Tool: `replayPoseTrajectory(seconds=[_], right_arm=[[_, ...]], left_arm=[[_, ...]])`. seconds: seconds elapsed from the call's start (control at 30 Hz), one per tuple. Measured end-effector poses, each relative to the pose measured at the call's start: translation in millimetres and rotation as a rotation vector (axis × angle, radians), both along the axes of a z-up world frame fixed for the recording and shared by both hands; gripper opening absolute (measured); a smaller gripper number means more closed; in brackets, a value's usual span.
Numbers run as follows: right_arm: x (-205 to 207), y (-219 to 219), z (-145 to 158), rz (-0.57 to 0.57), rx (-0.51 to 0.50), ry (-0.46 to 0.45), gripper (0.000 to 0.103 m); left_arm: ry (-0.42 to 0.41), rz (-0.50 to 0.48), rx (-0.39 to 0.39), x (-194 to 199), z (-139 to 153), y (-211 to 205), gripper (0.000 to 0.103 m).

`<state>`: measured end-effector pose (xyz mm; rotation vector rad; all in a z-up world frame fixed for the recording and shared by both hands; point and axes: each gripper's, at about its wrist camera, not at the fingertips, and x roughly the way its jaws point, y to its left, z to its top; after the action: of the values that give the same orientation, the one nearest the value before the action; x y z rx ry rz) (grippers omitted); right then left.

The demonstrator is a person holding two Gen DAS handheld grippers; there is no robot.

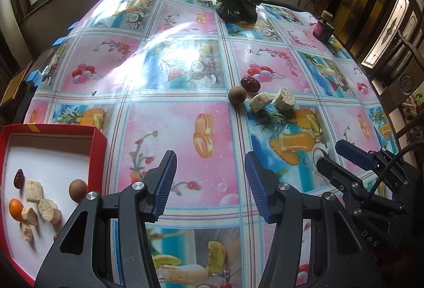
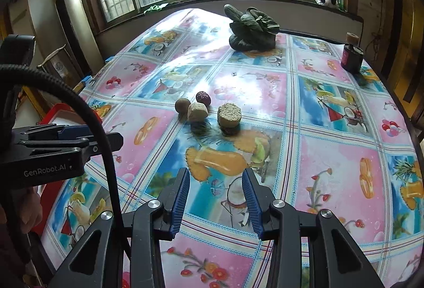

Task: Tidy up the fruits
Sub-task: 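Grasp a brown kiwi with the left gripper while the right grasps a crumbly cake round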

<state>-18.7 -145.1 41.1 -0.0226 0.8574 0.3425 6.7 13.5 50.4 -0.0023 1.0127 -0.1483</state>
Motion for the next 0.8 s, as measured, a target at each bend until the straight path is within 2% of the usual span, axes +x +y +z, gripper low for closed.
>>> replayPoseTrajectory(seconds=[0.23,0.37,0.57,0.8], right_arm=[[13.1,-2.4,-5.0,0.014,0.013,0.009,0.040],[17.6,-4.5,-4.2,0.025,0.023,0.008,0.040],[27.4,-9.3,-8.2,0.020,0.031,0.023,0.040],[36.1,-8.7,-15.1,0.023,0.013,0.046,0.040]], left_arm=[[0.033,-0.036,0.045,40.7,-10.5,-9.0,0.053],[0.030,-0.063,0.024,63.3,-12.5,-8.5,0.053],[0.045,-0.182,0.064,77.9,-23.5,-22.6,0.053],[0.052,-0.229,0.049,90.9,-28.8,-31.5,0.053]])
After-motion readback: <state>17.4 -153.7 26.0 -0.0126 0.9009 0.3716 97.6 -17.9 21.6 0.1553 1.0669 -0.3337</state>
